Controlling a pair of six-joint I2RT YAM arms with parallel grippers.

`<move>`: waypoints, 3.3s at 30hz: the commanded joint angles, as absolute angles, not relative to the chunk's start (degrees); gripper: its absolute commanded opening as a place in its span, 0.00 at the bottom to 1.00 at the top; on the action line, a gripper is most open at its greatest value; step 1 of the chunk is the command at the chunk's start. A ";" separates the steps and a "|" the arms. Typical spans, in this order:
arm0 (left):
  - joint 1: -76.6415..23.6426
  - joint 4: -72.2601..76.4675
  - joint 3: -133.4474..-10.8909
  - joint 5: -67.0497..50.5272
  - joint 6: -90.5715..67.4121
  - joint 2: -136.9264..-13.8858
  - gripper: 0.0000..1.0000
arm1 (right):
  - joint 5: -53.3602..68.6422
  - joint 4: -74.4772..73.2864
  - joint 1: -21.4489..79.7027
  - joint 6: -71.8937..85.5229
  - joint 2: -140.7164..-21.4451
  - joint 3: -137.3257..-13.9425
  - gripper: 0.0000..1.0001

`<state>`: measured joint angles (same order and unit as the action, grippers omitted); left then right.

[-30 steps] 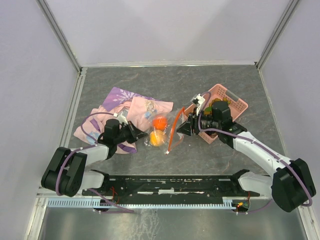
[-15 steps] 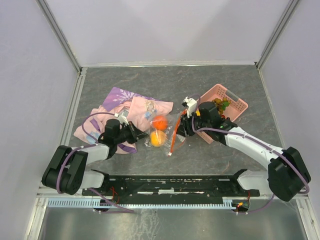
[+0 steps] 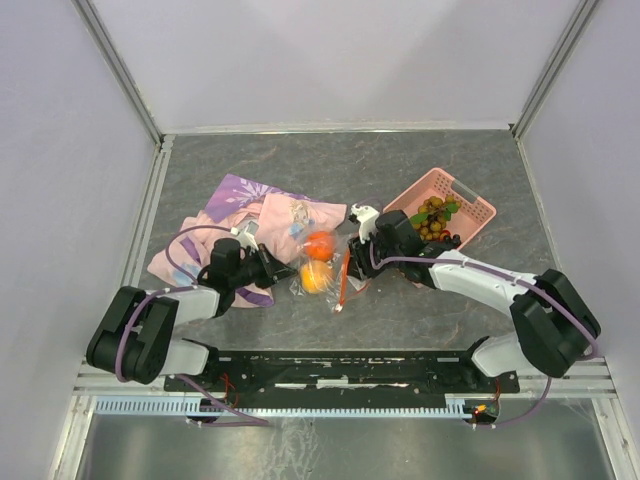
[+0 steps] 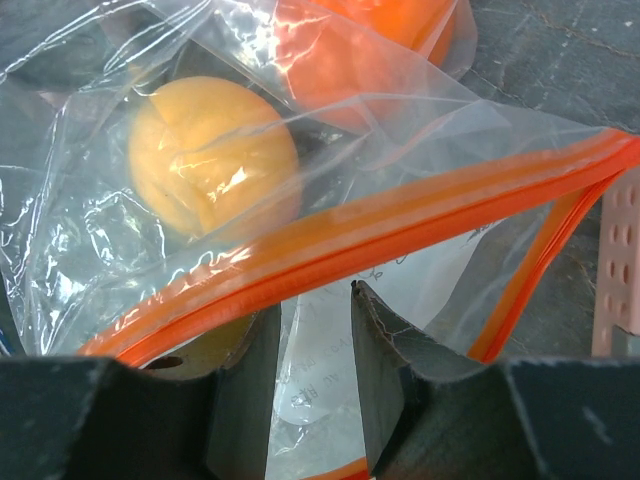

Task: Open the zip-top bag and remove the fake food
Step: Pick up the fake fruit from the zipper food storage bag.

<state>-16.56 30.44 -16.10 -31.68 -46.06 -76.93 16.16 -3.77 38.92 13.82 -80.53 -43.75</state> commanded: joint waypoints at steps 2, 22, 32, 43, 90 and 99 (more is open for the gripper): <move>-16.35 32.43 -16.79 -32.69 -43.99 -77.69 0.03 | 14.85 0.84 40.41 14.26 -82.61 -46.33 0.42; -16.37 31.17 -17.79 -32.63 -43.20 -78.92 0.03 | 17.23 7.29 41.20 18.42 -84.94 -45.94 0.47; -16.42 30.94 -18.19 -32.87 -42.99 -79.59 0.03 | 15.81 9.45 41.89 20.26 -87.22 -46.61 0.48; -16.46 30.94 -18.52 -33.33 -42.88 -80.29 0.03 | 18.93 13.68 43.13 22.08 -89.27 -46.47 0.55; -17.57 31.49 -18.89 -35.15 -43.15 -81.82 0.03 | 11.54 7.00 53.31 17.55 -101.80 -55.21 0.95; -17.71 31.64 -18.99 -35.10 -43.09 -81.98 0.03 | 11.15 7.57 53.47 17.37 -100.90 -53.89 0.85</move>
